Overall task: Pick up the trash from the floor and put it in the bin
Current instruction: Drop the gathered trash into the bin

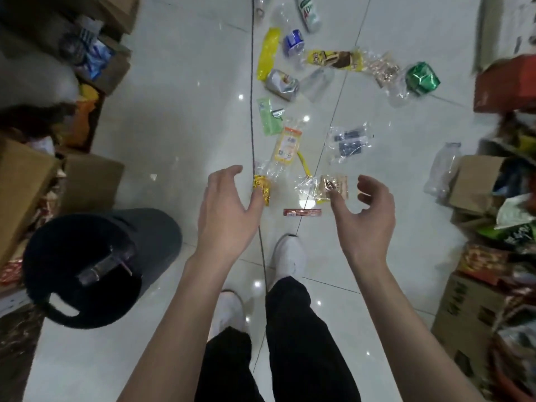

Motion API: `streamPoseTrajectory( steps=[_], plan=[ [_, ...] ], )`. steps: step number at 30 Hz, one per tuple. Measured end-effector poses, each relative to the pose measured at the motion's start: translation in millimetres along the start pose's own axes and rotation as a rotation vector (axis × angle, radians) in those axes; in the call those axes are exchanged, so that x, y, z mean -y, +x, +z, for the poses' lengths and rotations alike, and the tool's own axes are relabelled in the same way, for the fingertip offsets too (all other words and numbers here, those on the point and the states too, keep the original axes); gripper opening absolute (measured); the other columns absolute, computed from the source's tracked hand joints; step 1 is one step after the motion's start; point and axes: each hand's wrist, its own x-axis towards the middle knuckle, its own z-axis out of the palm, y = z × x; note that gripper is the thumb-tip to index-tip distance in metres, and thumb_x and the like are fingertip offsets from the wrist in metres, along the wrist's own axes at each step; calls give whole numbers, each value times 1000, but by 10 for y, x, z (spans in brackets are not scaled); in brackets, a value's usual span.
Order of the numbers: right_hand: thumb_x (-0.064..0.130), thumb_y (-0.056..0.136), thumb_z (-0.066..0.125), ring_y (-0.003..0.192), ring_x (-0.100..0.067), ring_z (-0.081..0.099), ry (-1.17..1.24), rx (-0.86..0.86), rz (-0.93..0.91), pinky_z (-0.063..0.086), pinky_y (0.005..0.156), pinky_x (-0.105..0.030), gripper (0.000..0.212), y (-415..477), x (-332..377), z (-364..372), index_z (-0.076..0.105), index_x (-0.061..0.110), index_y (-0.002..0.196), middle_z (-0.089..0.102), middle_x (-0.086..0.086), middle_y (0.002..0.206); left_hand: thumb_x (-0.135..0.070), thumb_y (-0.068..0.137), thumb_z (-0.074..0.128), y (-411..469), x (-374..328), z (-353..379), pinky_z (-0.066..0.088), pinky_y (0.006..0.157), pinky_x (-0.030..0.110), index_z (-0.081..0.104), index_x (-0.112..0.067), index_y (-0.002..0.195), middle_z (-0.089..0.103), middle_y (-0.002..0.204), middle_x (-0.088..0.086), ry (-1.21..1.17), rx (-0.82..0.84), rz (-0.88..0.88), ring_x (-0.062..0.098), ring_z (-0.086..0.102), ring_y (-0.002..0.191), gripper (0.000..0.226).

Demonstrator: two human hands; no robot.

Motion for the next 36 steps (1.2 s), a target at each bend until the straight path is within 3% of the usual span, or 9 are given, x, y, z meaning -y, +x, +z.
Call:
streamPoseTrajectory(
  steps=[11, 15, 20, 28, 32, 36],
  plan=[
    [37, 86, 80, 109, -2, 59, 12, -8, -17, 49, 101, -34, 51, 721, -1714, 938, 59, 23, 131, 58, 8, 125, -41, 91, 62, 1136, 892, 1641, 43, 101, 39, 46, -18, 141, 47, 140, 2, 149, 66, 218, 22, 51, 125, 58],
    [40, 86, 80, 107, 10, 57, 15, 8, -47, 49, 95, -22, 50, 937, -2348, 1312, 58, 28, 130, 57, 13, 124, -43, 88, 66, 1534, 1282, 2201, 41, 101, 39, 43, -17, 144, 45, 142, 3, 231, 93, 262, 23, 48, 128, 66],
    [41, 90, 76, 110, -1, 60, 9, -64, -59, 51, 99, -35, 48, 1224, -2888, 1652, 59, 24, 131, 57, 14, 121, -51, 85, 66, 1935, 1561, 2809, 39, 104, 41, 39, -14, 146, 43, 146, 9, 302, 78, 289, 29, 45, 130, 76],
    [42, 90, 76, 112, 1, 59, 30, -107, -61, 50, 99, -31, 49, 1413, -3296, 1900, 60, 24, 132, 57, 17, 123, -60, 80, 65, 2246, 1758, 3418, 36, 101, 44, 37, -15, 147, 45, 137, 17, 449, 14, 314, 37, 47, 122, 86],
    [38, 86, 77, 113, -1, 58, 26, -139, -34, 50, 100, -34, 48, 1480, -3388, 1878, 59, 27, 130, 54, 20, 120, -52, 83, 63, 2301, 1757, 3554, 38, 97, 47, 37, -14, 146, 47, 133, 20, 504, -23, 318, 40, 46, 118, 78],
    [33, 85, 77, 122, -18, 56, -18, -151, -35, 46, 105, -42, 50, 1598, -3419, 1886, 60, 19, 130, 48, 22, 113, -39, 84, 57, 2318, 1662, 3584, 33, 102, 47, 40, -13, 146, 48, 133, 20, 432, -89, 303, 41, 46, 119, 70]
  ],
)
